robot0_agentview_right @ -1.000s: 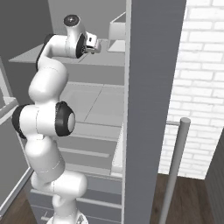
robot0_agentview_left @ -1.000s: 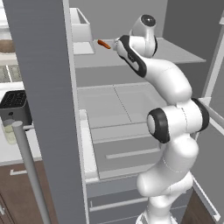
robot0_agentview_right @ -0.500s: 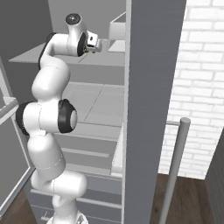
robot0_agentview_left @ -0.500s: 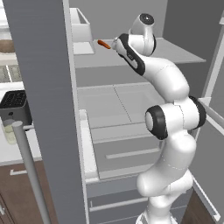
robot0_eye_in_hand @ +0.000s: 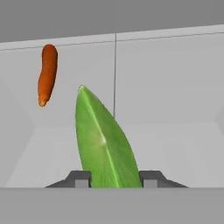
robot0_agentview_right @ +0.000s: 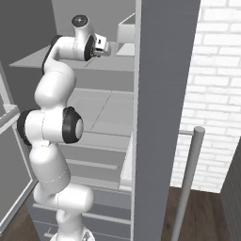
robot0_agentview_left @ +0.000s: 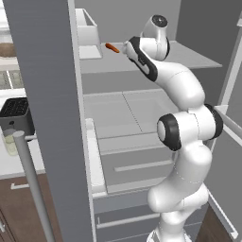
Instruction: Grab a lemon wedge from the fridge and one ice cube from the ice bowl, and put them in the glass of lemonade.
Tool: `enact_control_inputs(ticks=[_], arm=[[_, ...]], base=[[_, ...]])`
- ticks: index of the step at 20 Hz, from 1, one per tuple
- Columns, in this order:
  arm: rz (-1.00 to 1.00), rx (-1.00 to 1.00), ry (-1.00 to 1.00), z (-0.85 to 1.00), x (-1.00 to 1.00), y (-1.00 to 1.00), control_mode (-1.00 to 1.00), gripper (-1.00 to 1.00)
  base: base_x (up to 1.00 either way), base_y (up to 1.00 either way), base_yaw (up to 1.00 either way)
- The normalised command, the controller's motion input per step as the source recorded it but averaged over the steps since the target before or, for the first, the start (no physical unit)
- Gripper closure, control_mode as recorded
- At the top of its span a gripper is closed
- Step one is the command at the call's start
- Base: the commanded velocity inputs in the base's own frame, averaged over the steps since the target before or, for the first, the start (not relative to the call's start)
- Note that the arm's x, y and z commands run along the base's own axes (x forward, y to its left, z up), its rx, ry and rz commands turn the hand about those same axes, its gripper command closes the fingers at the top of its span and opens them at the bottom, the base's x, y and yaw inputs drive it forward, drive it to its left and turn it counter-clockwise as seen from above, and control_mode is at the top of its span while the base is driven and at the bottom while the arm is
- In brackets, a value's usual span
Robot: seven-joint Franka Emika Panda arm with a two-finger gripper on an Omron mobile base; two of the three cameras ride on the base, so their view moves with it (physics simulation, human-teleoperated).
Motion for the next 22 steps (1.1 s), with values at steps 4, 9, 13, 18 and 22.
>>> enact_control_inputs(ticks=[4, 9, 13, 18, 22], arm=[[0.00, 0.00, 0.00, -0.11, 0.00, 0.00, -1.00, 1.00], [0.00, 0.00, 0.00, -0.03, -0.02, 0.00, -1.00, 1.00], [0.00, 0.00, 0.00, -0.27, -0.54, 0.00, -1.00, 1.00], [0.00, 0.00, -0.02, -0.20, -0.89, 0.00, -1.00, 1.00], [0.00, 0.00, -0.02, 0.00, -1.00, 0.00, -1.00, 1.00]], base=[[0.00, 0.00, 0.00], [0.00, 0.00, 0.00], [0.00, 0.00, 0.00], [0.00, 0.00, 0.00], [0.00, 0.00, 0.00]])
